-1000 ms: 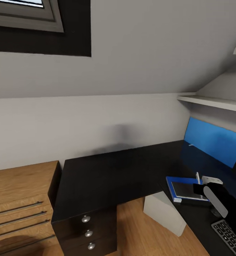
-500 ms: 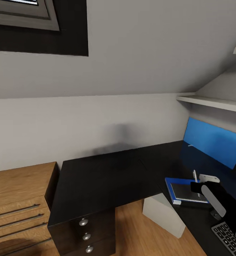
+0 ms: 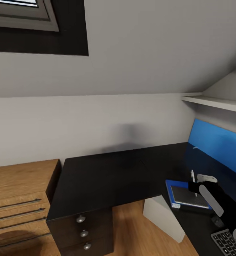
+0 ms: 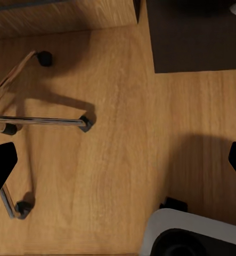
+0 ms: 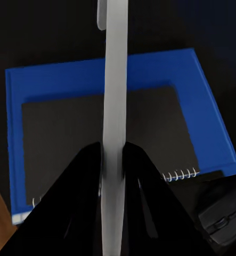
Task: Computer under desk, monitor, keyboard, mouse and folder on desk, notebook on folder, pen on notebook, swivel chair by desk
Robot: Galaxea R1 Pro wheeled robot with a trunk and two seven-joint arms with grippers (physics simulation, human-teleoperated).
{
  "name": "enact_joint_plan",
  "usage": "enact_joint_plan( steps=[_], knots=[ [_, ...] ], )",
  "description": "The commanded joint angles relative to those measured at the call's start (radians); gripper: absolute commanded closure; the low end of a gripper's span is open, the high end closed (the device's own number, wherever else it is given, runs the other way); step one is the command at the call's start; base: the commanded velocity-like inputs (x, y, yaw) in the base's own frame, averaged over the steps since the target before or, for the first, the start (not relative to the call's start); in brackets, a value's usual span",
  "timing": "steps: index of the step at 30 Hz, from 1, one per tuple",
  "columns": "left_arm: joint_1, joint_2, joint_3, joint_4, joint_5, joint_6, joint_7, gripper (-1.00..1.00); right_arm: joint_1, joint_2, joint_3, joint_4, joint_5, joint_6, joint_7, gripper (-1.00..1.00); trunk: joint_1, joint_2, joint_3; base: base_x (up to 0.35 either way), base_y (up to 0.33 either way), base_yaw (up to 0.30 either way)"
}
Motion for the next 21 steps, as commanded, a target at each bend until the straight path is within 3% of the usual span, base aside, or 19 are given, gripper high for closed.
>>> enact_joint_plan(
  steps=[1, 14, 21],
  knots=[
    [0.0, 0.001, -0.008, -0.002, 0.008, -0.001, 0.006, -1.0, -0.001, -0.001, 0.004, -0.001, -0.012, 0.0, -0.009, 1.0, 0.0, -0.001, -0.001, 0.0, -0.115, 0.049],
    [0.0, 0.001, -0.005, -0.001, 0.009, -0.001, 0.006, -1.0, -0.001, -0.002, 0.001, -0.001, -0.012, 0.0, -0.005, 1.0, 0.0, -0.001, -0.002, 0.004, -0.019, 0.008],
    [0.0, 0.0, -0.008, -0.001, 0.007, -0.003, 0.006, -1.0, -0.001, -0.003, 0.001, 0.003, -0.011, 0.002, -0.001, 1.0, 0.0, -0.001, -0.002, 0.212, 0.0, 0.0]
  ],
)
